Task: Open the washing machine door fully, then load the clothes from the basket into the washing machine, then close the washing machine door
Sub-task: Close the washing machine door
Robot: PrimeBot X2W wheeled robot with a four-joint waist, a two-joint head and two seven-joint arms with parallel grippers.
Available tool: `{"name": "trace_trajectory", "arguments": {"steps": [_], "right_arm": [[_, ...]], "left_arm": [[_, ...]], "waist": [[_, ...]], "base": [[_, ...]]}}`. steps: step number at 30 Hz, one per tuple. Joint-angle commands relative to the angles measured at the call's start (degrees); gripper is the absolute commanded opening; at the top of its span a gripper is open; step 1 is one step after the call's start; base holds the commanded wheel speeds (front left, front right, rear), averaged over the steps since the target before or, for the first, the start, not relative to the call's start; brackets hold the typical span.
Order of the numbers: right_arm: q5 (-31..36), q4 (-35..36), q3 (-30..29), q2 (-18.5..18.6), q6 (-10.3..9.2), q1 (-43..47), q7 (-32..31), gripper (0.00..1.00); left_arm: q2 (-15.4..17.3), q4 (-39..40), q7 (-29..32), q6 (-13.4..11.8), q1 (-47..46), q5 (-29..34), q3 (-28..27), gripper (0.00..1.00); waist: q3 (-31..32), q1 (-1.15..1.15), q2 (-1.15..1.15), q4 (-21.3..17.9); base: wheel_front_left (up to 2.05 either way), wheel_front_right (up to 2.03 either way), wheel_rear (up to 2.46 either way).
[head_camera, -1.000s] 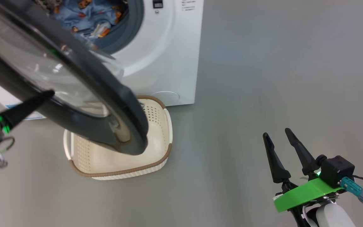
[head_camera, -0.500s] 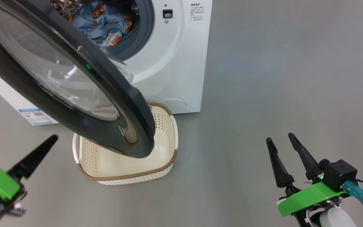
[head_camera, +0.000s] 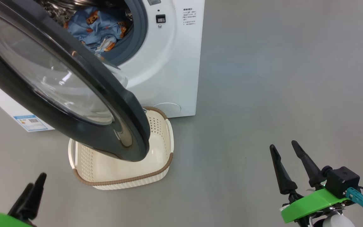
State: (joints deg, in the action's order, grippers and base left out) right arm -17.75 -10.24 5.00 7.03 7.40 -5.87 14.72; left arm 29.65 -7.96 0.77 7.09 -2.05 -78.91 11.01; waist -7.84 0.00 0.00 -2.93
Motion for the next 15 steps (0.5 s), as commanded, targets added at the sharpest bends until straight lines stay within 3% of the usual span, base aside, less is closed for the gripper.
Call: {"name": "trace_trajectory", "arguments": {"steps": [1,5,9,10,15], "right_arm": [[-0.15,1.29,1.08,0.61,0.09,-0.01,0.28,1.00],[-0.23,1.12,0.86,0.86,0.09,0.31,0.28,1.00],[-0.38,0.95,0.76,1.11,0.09,0.71,0.28,1.00],[-0.38,1.00,0.57,1.15,0.09,0.92,0.28,1.00],[-0.32,1.29,-0.12,1.34,0.09,1.29,0.28,1.00]], "left_arm": [[2.77,0.17,-2.96,0.40,-0.65,1.84,-1.17,1.00],[3.36,-2.46,-11.97,0.40,0.19,5.45,2.95,1.00],[3.38,-6.38,-15.55,0.40,0.19,11.51,4.65,1.00],[2.06,-7.80,-15.71,0.40,-0.33,16.88,1.98,1.00],[-3.66,-6.01,-15.75,0.40,0.56,29.41,-6.26,1.00]], "waist": [[0.11,0.00,0.00,-0.15],[0.55,0.00,0.00,-0.44],[1.14,0.00,0.00,-0.71],[1.22,0.00,0.00,-0.70],[1.20,0.00,0.00,-0.70]], "base": [[0.00,0.00,0.00],[0.00,0.00,0.00],[0.00,0.00,0.00],[0.00,0.00,0.00],[0.00,0.00,0.00]]}}
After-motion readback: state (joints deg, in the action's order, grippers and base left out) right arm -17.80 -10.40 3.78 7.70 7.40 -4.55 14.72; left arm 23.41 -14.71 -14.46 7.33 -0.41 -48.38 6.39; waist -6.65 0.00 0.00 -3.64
